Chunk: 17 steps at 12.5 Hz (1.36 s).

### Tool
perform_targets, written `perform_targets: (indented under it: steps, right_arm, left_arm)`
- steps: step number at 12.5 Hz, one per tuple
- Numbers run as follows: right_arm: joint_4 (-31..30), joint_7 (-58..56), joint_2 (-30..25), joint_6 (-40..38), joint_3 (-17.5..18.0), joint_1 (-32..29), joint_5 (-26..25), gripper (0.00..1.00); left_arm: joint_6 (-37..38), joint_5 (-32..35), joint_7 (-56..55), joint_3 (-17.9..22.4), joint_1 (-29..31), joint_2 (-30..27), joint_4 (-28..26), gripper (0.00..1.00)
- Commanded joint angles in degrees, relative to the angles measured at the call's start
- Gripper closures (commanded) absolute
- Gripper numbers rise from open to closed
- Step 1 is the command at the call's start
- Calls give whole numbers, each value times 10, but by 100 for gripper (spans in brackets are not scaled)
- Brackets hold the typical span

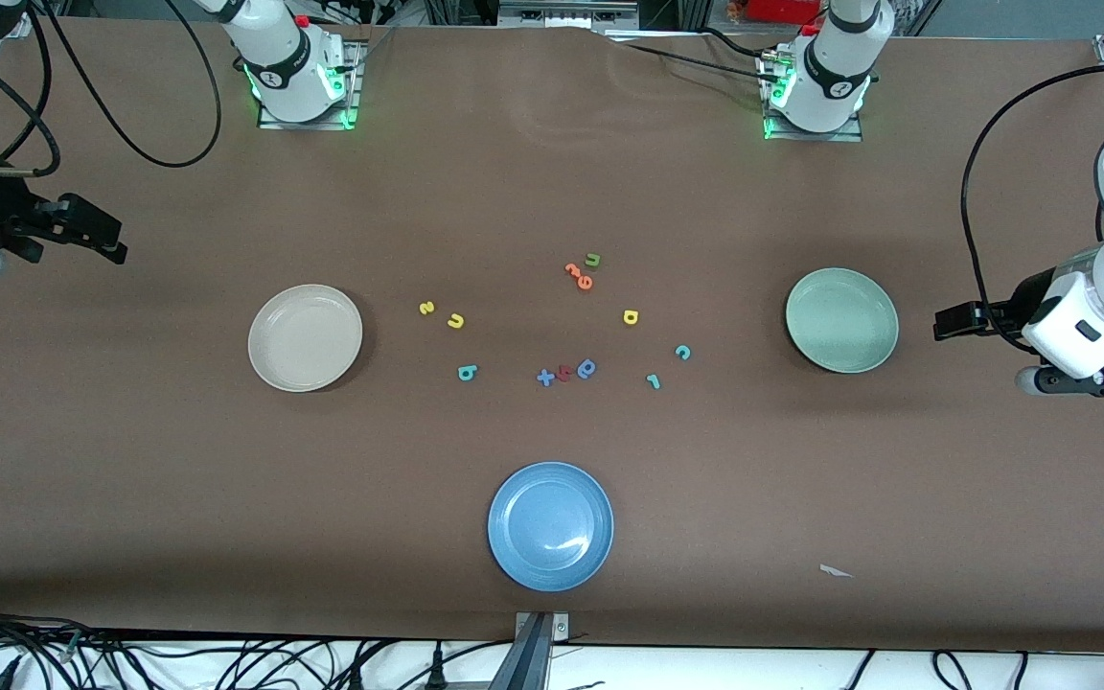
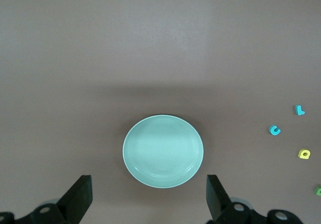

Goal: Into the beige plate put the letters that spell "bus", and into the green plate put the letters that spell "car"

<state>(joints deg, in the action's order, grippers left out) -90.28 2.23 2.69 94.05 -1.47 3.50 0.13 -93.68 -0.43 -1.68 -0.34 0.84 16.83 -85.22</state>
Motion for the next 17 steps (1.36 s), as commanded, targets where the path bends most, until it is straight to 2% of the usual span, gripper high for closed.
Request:
perform_targets:
  steps: [1,7,17]
  right_arm:
    - [-6,1,-5,0,3,2,0,0]
    - [-37,3,-15,33,4,3,0,0]
    - [-54,-2,-29,33,16,2,0,0]
  left_arm:
    - [-3,-17,16,5,-3,-8,-9,0]
    - [-2,-17,16,5,-3,-8,-9,0]
    - [-1,-17,16,4,-3,-9,-14,0]
